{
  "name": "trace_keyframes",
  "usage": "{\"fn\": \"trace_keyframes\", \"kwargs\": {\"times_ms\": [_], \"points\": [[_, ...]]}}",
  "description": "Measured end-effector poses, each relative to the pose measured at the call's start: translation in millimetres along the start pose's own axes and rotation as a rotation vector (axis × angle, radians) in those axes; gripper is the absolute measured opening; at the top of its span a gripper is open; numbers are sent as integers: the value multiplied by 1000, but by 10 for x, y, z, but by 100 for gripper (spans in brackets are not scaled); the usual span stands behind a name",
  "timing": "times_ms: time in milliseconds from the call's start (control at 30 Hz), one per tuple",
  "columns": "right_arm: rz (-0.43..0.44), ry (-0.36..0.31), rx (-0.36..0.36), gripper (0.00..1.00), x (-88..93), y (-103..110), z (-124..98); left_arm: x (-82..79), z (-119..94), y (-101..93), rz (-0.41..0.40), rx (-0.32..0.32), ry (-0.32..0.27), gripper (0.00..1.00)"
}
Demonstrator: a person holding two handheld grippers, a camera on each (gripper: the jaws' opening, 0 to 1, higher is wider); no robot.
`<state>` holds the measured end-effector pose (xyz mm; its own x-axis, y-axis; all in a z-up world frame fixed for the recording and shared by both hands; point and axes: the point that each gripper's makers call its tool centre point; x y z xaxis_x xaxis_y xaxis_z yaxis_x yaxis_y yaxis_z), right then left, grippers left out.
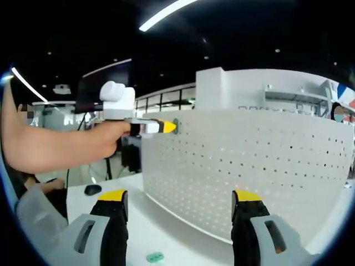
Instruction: Insert the hook assembly into the mounting plate slot until the hook locks in place.
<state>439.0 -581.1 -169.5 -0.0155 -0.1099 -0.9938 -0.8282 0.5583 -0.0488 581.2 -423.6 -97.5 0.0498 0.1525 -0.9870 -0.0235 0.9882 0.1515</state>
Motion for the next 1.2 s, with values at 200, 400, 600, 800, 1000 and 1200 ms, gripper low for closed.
{"fn": "trace_keyframes", "kwargs": {"times_ms": [200,400,600,800,1000,1200], "points": [[2,-5,9,77,-7,-36,-46,5,30,-19,-19,-11,10,4],[4,-6,14,76,0,-54,-73,20,42,-24,-15,-23,11,4],[8,-6,17,76,16,-68,-89,41,62,-25,-9,-31,14,4],[13,-4,15,76,42,-70,-91,55,71,-34,11,-39,13,4],[16,2,11,75,68,-70,-83,54,85,-39,32,-50,11,4],[19,2,11,75,74,-75,-89,53,109,-49,52,-72,18,4]]}}
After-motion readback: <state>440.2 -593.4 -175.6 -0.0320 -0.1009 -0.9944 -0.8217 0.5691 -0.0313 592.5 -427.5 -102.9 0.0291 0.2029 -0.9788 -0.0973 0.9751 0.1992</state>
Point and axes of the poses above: the point that each gripper's makers call its tool centre point, and the gripper's own axes: z roughly forward along the fingers, y roughly to its left, x roughly out of its underside, and after that the axes turned 12 degrees about -x, right-handed
